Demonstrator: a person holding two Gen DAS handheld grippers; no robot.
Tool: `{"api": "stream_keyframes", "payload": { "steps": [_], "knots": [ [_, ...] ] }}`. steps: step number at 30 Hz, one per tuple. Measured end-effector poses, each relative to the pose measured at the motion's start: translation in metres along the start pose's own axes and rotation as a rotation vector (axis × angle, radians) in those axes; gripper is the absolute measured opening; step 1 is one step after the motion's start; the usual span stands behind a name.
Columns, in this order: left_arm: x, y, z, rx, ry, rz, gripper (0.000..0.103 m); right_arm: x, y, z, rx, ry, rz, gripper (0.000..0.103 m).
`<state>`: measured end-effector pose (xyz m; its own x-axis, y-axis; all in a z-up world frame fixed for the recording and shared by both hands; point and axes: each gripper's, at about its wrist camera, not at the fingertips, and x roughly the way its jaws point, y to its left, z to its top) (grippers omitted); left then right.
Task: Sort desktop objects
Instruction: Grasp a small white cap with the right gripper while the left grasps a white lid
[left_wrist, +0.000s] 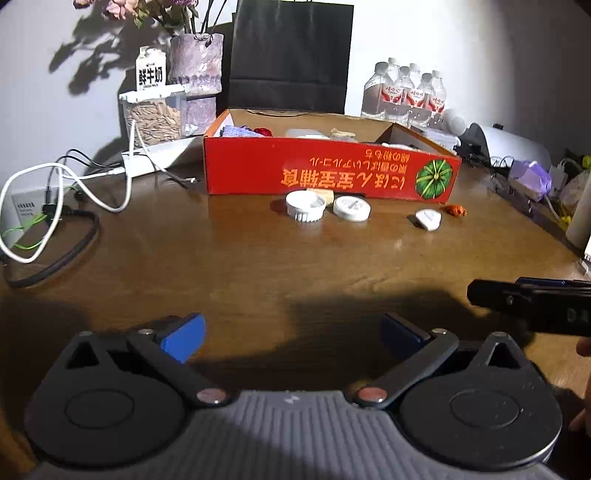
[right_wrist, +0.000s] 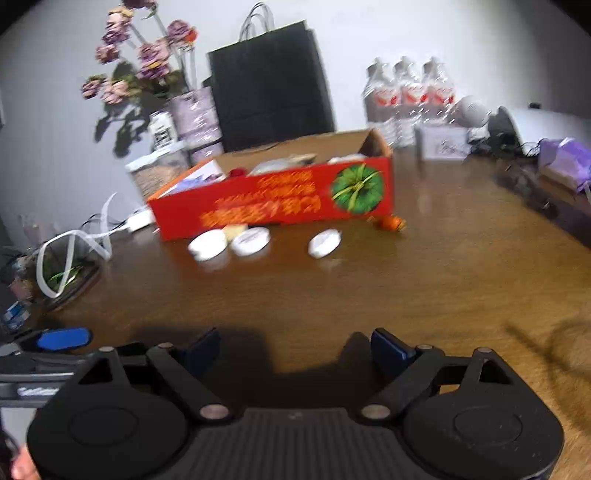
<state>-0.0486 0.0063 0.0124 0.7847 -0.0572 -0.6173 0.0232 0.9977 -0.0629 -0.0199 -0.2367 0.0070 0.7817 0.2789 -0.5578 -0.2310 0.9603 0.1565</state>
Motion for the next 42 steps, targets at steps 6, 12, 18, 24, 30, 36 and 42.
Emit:
{"api": "stream_keyframes", "payload": {
  "steps": [6,12,18,24,30,36,42],
  "knots": [
    [0.030,0.003,0.040,0.072,-0.039,0.018,0.103,0.042,-0.008,0.044,-0.079,0.008,-0.080,0.079],
    [0.077,0.002,0.075,0.140,-0.035,-0.047,0.090,0.088,0.003,0.062,-0.171,0.074,-0.058,0.063],
    [0.119,-0.001,0.090,0.148,0.023,-0.088,0.075,0.104,0.010,0.062,-0.179,0.088,-0.046,0.050],
    [0.122,0.002,0.086,0.154,-0.005,-0.101,0.041,0.103,0.012,0.058,-0.190,0.063,-0.019,0.025],
    [0.114,-0.002,0.081,0.168,-0.017,-0.094,0.041,0.103,0.007,0.059,-0.178,0.054,0.011,0.025],
    [0.082,0.006,0.074,0.079,-0.077,-0.077,0.041,0.099,0.005,0.062,-0.150,0.064,-0.030,0.025],
    [0.026,0.008,0.060,0.029,-0.110,-0.023,0.041,0.052,0.010,0.055,-0.128,0.012,0.019,0.025]
  ]
}}
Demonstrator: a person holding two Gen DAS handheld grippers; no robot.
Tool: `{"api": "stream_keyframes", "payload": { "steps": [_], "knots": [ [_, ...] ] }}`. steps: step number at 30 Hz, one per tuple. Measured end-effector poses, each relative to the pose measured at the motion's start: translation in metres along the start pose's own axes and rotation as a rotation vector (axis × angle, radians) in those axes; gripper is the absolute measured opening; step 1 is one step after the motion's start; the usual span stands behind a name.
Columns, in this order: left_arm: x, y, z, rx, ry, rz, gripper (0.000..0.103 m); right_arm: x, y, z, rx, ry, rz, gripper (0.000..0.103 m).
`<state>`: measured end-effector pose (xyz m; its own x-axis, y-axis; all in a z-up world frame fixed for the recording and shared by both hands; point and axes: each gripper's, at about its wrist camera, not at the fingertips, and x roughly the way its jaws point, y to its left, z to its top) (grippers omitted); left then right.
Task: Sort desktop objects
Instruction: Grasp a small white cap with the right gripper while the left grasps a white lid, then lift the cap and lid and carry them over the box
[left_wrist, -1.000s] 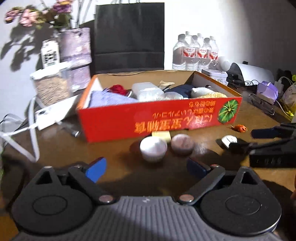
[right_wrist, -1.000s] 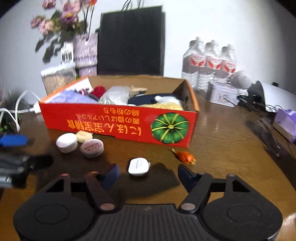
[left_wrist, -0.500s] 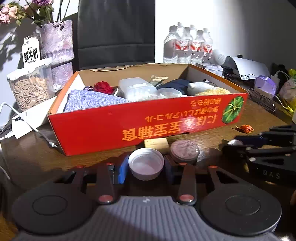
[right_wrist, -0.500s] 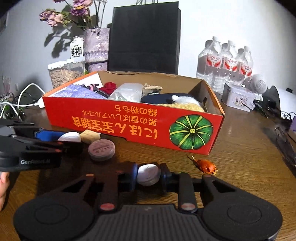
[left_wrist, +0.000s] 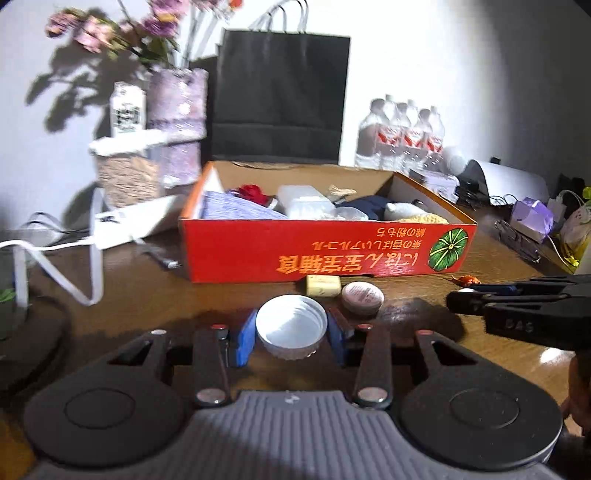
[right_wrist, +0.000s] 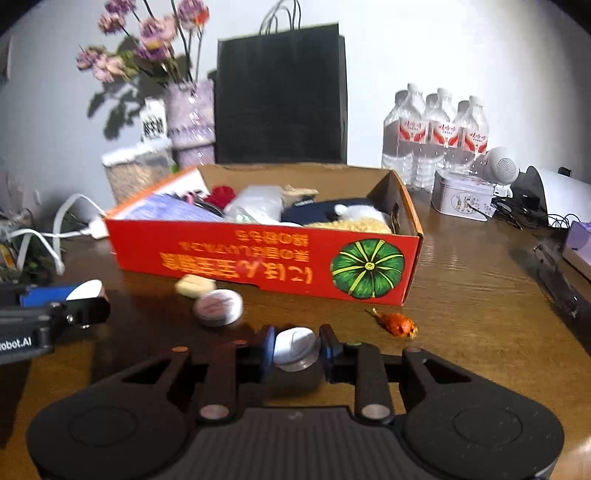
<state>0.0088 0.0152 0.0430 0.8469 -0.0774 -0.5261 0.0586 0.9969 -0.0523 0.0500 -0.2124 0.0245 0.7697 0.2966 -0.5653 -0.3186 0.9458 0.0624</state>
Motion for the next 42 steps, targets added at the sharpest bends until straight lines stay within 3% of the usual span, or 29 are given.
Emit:
{"api": "stream_keyframes", "payload": {
  "steps": [9,15,21,27,30,34,38,42],
  "knots": [
    [-0.071,-0.006,-0.019,-0.035,-0.062,0.049,0.041,-0.067,0.019,-0.033,-0.015,-0.017,0.036,0.025],
    [-0.104,-0.030,-0.049,0.002,-0.083,0.056,0.041,-0.106,0.026,-0.057,-0.007,-0.045,0.043,0.025],
    [-0.121,-0.040,-0.075,0.027,-0.081,0.036,0.041,-0.133,0.043,-0.081,-0.079,-0.114,0.075,0.025],
    [-0.132,-0.034,-0.078,-0.003,-0.099,-0.008,0.041,-0.160,0.055,-0.088,-0.139,-0.271,0.036,0.025],
    [-0.130,-0.029,-0.074,-0.033,-0.104,-0.016,0.041,-0.165,0.048,-0.080,-0.111,-0.330,0.025,0.025],
    [-0.129,-0.024,-0.051,-0.018,-0.171,0.002,0.041,-0.164,0.035,-0.055,-0.099,-0.392,0.001,0.025],
    [-0.114,-0.016,-0.007,0.010,-0.231,0.022,0.041,-0.150,0.025,-0.014,-0.109,-0.431,-0.015,0.025],
    [-0.079,-0.001,0.052,-0.004,-0.225,0.011,0.041,-0.120,0.007,0.046,-0.045,-0.437,-0.002,0.025]
  ]
}}
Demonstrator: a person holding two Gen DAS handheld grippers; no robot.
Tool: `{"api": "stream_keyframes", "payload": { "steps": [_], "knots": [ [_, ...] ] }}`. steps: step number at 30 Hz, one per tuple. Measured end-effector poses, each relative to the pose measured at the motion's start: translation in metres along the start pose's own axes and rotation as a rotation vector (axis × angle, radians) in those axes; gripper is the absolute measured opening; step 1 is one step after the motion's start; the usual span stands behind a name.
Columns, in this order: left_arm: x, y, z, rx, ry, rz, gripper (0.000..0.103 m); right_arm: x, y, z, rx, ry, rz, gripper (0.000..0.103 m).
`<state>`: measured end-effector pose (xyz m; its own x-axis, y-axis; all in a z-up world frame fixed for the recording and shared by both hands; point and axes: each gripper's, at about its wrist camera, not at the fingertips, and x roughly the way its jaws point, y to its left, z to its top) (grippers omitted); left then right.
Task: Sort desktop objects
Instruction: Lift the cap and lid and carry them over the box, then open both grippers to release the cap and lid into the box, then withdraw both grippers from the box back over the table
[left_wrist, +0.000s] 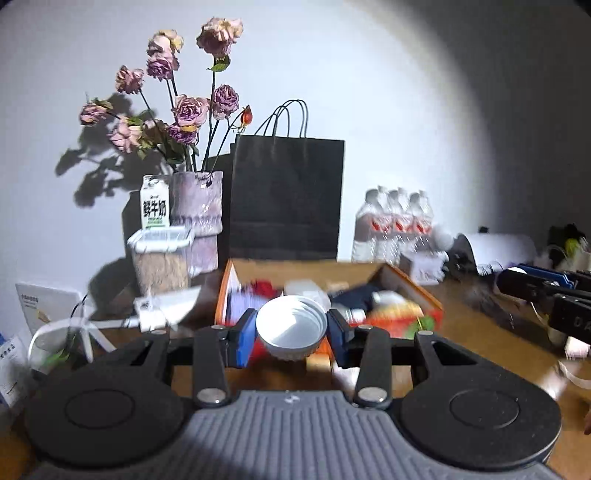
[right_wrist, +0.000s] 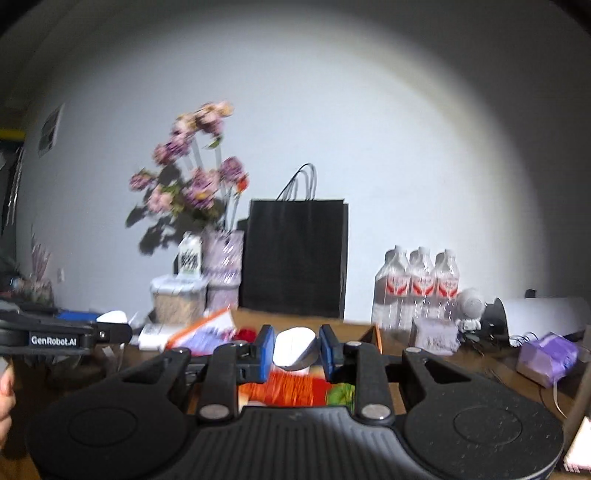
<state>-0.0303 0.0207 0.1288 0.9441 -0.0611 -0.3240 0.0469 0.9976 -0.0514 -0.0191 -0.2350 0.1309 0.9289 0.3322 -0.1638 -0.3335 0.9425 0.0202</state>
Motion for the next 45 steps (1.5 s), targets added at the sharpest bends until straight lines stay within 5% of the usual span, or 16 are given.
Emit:
{"api": "stream_keyframes", "payload": {
  "steps": [6,11,17,23,25,28,30,33,40,42,45],
  "knots": [
    [0.107,0.029,0.068,-0.085,0.113,-0.046,0.041,0.119,-0.040,0.050,0.155,0.140,0.016,0.025],
    [0.203,0.043,0.091,-0.109,0.271,-0.067,0.041,0.224,-0.058,0.048,0.149,0.297,-0.002,0.025],
    [0.303,0.033,0.080,-0.041,0.431,-0.045,0.041,0.334,-0.077,0.012,0.209,0.564,-0.005,0.025],
    [0.364,0.022,0.062,-0.014,0.518,-0.034,0.042,0.389,-0.086,-0.017,0.288,0.701,-0.008,0.025],
    [0.377,0.021,0.057,0.033,0.539,-0.013,0.044,0.395,-0.083,-0.023,0.274,0.717,-0.009,0.026],
    [0.381,0.023,0.054,0.048,0.527,-0.002,0.068,0.398,-0.080,-0.026,0.255,0.716,-0.021,0.036],
    [0.378,0.026,0.057,0.031,0.524,-0.031,0.070,0.397,-0.080,-0.022,0.264,0.705,-0.017,0.046],
    [0.366,0.026,0.068,0.035,0.498,-0.026,0.074,0.381,-0.080,-0.008,0.251,0.659,-0.042,0.046],
    [0.311,0.031,0.088,-0.025,0.454,0.031,0.084,0.323,-0.072,0.018,0.227,0.598,-0.058,0.054],
    [0.289,0.028,0.084,-0.030,0.425,0.064,0.096,0.301,-0.068,0.018,0.221,0.573,-0.061,0.058],
    [0.251,0.020,0.071,-0.028,0.373,0.107,0.096,0.264,-0.061,0.009,0.228,0.528,-0.068,0.064]
  ]
}}
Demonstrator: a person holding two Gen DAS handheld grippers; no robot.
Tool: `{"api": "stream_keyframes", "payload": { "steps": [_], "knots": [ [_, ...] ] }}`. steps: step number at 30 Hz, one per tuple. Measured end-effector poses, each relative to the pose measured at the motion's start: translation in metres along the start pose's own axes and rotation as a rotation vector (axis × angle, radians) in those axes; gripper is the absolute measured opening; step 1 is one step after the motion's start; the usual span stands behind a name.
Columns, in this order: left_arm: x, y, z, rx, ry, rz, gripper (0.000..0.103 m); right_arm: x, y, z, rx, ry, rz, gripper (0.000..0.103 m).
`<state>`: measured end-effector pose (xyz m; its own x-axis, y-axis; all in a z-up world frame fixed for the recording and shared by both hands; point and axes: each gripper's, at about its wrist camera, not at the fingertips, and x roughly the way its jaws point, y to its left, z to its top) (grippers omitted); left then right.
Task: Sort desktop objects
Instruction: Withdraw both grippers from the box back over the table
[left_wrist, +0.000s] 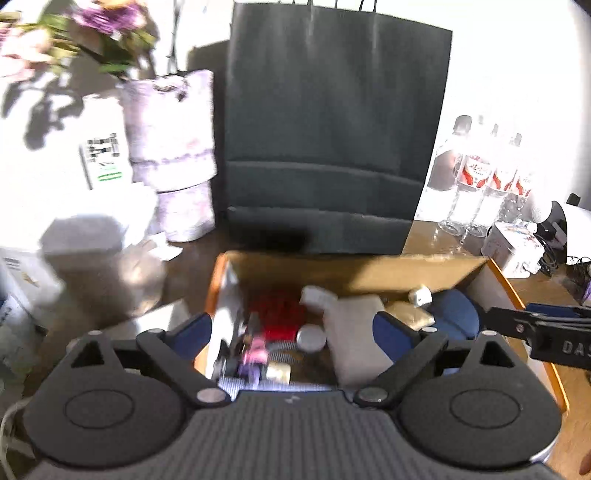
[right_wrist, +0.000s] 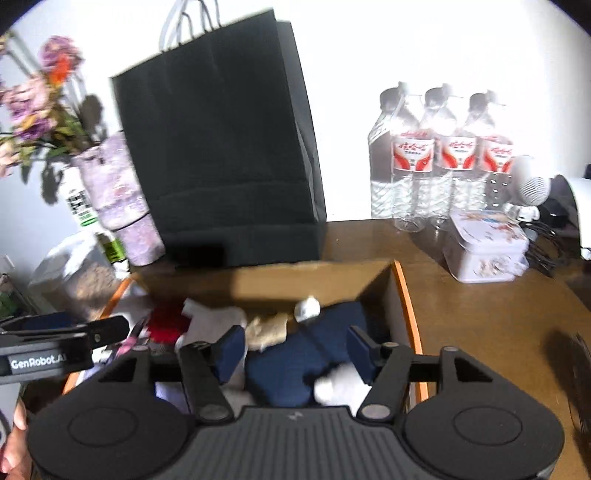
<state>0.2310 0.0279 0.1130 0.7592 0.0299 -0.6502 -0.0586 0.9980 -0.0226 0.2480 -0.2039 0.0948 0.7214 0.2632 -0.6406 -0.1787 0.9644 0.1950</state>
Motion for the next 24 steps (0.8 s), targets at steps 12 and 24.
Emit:
{"api": "stream_keyframes", "payload": {
  "steps": [12,24],
  "knots": [
    [-0.124,-0.010,-0.166,0.005,-0.079,-0.063,0.103,-0.104,0.011,-0.186,-0.131,-0.030,0.006,0.081],
    [-0.183,-0.010,-0.288,0.014,-0.123,-0.002,0.103,-0.189,0.011,-0.286,-0.042,-0.110,0.143,0.091]
  ]
}}
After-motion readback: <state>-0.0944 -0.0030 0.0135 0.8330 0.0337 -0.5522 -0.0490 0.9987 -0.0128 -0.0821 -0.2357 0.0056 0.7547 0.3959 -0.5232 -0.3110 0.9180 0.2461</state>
